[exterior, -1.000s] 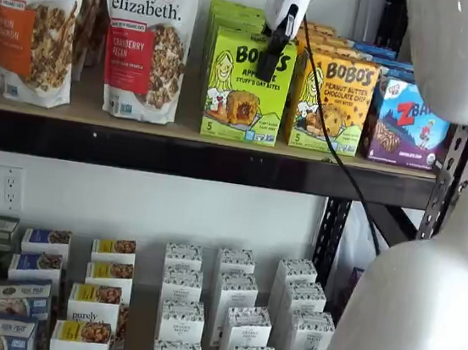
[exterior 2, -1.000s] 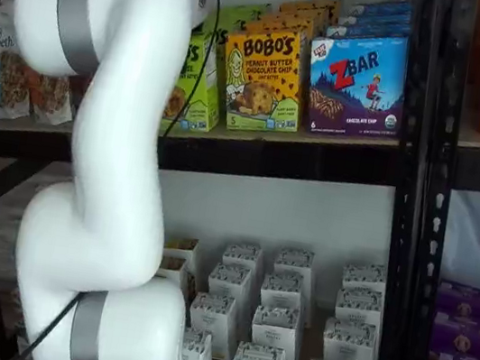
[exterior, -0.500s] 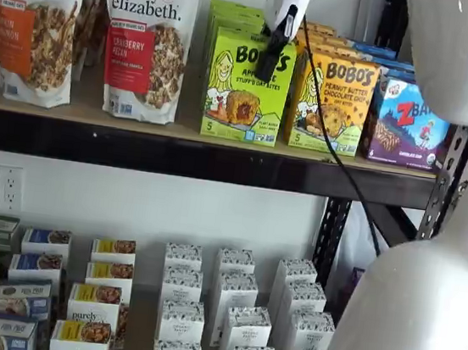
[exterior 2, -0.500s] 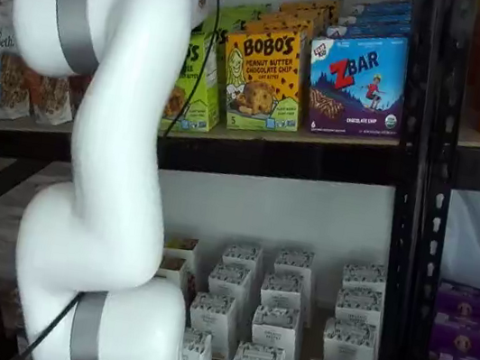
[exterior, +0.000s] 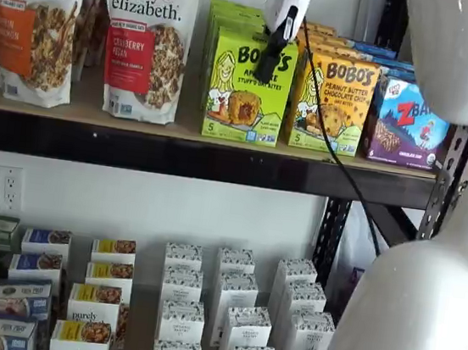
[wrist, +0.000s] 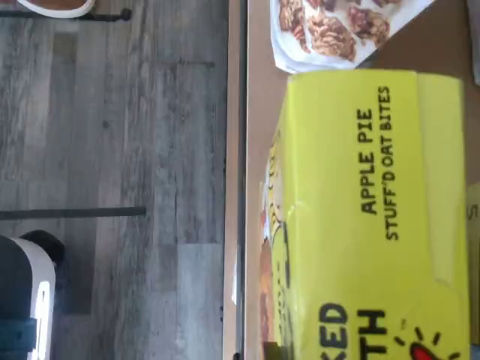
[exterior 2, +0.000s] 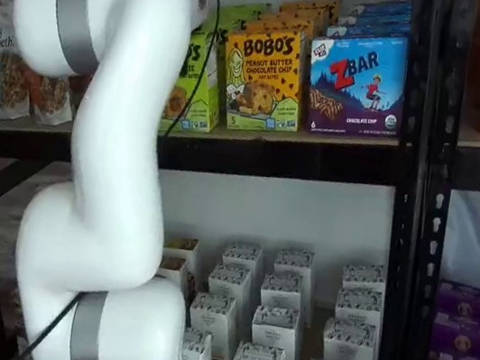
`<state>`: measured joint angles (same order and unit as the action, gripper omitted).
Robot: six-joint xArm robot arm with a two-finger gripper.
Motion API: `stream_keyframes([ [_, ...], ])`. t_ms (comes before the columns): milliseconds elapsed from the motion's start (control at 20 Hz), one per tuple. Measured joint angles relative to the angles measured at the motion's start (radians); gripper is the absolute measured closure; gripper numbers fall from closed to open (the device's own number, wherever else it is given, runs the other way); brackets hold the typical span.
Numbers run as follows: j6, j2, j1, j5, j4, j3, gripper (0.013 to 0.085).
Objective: Pick the green box on the top shelf, the fourth from the left
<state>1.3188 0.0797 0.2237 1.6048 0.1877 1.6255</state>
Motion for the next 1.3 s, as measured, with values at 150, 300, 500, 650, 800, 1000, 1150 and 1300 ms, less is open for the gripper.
stream_keyframes([
  [150,0.002,0.004,-0.002,-0.005,0.0,-0.007,0.065],
  [300,0.003,0.005,-0.003,-0.004,0.002,-0.007,0.073],
  [500,0.003,0.006,-0.003,0.001,-0.001,-0.005,0.073],
  [650,0.004,0.009,-0.004,0.007,-0.006,-0.005,0.073],
  [800,0.002,0.014,-0.003,0.016,-0.007,-0.004,0.073],
  [1000,-0.003,0.031,0.002,0.02,-0.013,-0.014,0.073],
  [1150,-0.007,0.049,0.005,0.036,-0.021,-0.022,0.073],
  [1300,-0.008,0.072,0.005,0.047,-0.023,-0.036,0.073],
])
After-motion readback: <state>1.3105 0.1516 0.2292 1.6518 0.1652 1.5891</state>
